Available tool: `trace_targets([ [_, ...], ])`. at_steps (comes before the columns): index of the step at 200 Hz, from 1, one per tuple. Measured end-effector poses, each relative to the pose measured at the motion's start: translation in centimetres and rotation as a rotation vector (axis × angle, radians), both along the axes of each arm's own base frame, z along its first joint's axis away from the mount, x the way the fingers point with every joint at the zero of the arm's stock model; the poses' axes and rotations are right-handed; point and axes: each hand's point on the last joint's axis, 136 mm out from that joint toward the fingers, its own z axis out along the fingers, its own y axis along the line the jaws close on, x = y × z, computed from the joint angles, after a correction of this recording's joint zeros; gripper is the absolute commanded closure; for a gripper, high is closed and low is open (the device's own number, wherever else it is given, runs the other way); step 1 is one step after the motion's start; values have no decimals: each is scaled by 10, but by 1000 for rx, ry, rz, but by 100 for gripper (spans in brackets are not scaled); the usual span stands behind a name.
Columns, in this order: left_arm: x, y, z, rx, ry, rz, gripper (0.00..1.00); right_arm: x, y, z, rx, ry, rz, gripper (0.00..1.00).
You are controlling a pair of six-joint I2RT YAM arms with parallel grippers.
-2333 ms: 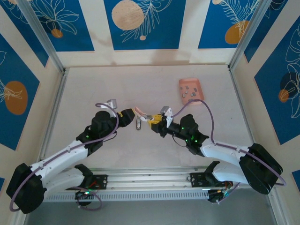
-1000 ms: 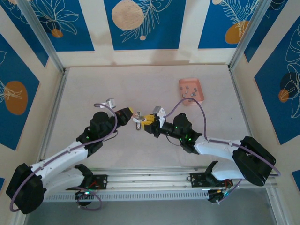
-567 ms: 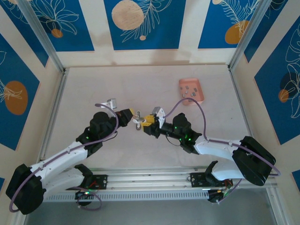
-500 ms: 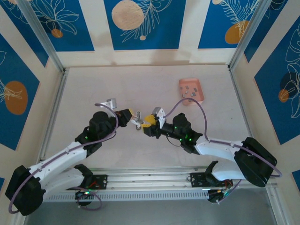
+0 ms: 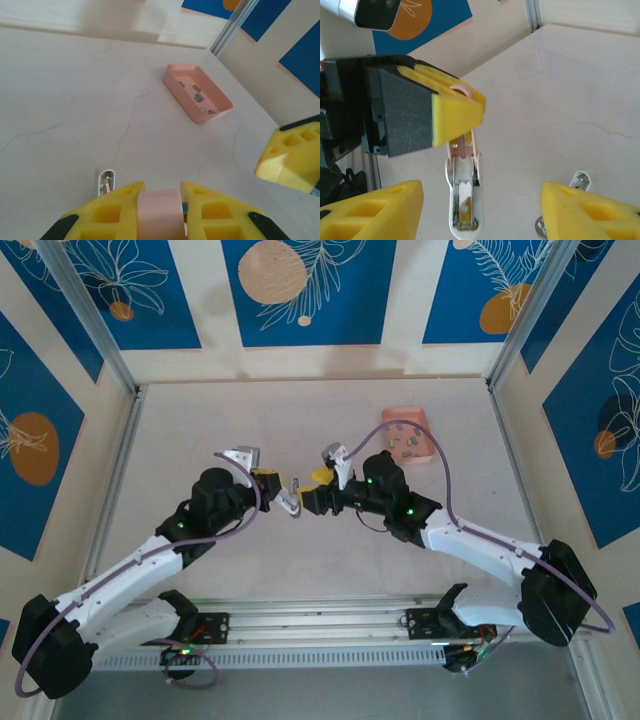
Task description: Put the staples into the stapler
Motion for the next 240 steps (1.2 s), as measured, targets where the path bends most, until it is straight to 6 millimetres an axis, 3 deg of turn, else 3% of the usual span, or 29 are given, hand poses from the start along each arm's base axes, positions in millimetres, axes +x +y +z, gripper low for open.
trace_targets([
  [46,2,-9,-4,-8,48,-27,91,0,17,-31,-74,62,53,34],
  [99,1,-17,-5,-45,98,-44,91,-4,30,-48,-111,69,97,36],
  [158,0,-21,-3,-74,123,-57,89,-3,35,-51,-104,60,108,65],
  [171,0,-21,-3,-74,124,-56,82,-3,36,-49,-100,51,108,68],
  [205,1,-19,-2,-73,120,-47,41,3,30,-50,-105,33,59,71],
  [240,1,3,1,-54,63,42,26,21,4,-63,-145,67,-122,71],
])
